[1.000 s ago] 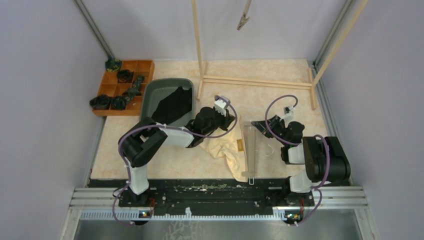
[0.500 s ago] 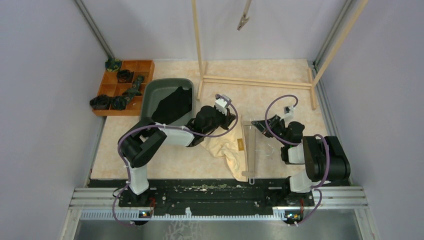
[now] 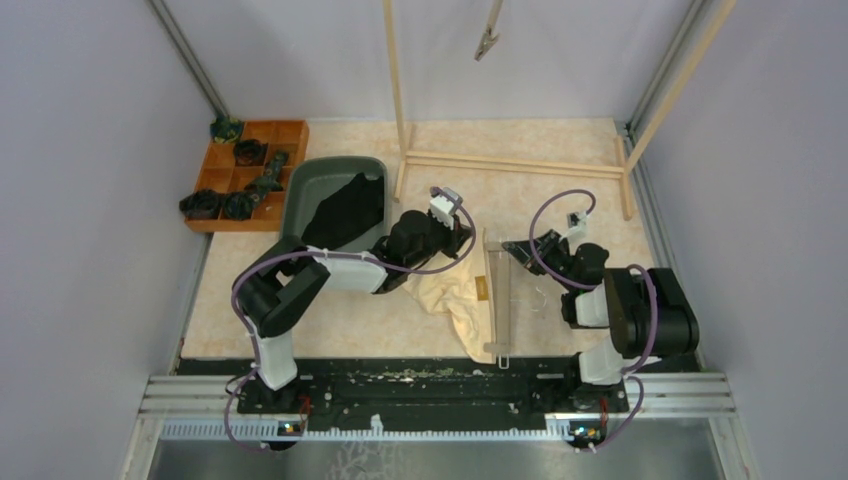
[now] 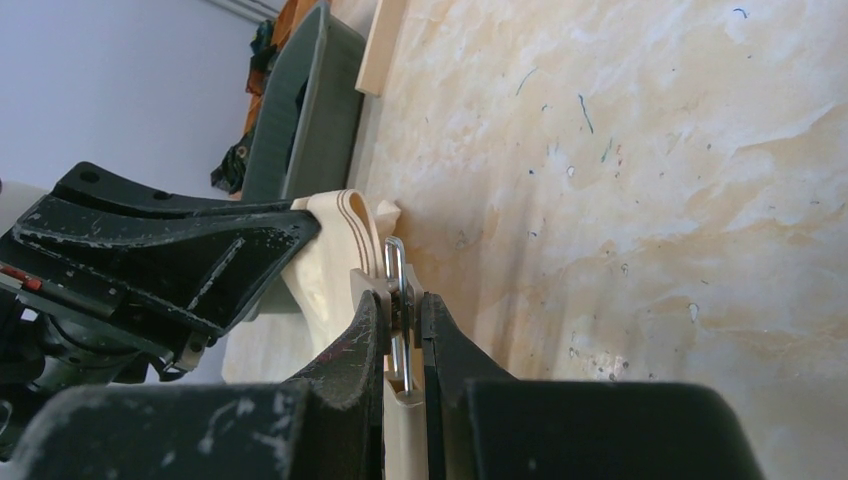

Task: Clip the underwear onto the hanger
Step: Clamp the underwear onto the hanger.

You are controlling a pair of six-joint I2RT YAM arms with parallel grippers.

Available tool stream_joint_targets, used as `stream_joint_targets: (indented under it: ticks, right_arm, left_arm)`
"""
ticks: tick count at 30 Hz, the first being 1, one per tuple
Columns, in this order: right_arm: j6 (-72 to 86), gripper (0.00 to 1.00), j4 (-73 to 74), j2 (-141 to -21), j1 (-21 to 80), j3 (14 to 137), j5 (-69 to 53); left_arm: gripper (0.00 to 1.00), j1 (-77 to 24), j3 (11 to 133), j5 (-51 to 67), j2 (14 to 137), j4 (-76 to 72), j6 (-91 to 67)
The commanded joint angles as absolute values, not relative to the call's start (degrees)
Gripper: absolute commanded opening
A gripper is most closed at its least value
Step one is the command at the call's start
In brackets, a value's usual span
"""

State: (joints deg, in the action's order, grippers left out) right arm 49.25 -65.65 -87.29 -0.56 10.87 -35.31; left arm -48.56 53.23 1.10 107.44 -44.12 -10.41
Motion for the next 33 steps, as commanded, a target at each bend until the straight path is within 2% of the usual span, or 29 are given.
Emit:
stream_joint_targets:
  ticks: [1, 33]
  right_arm:
    - [48.9, 0.00, -71.6, -88.0, -1.2, 10.7, -37.1]
    - [51.7, 0.00, -78.8, -91.8, -1.3, 10.7, -39.5]
  left_arm:
    - [0.00, -48.9, 54.0, 1.6, 105.4, -45.7, -9.9]
    - [0.00, -49.1, 56.3, 3.0, 107.3, -46.2, -10.8]
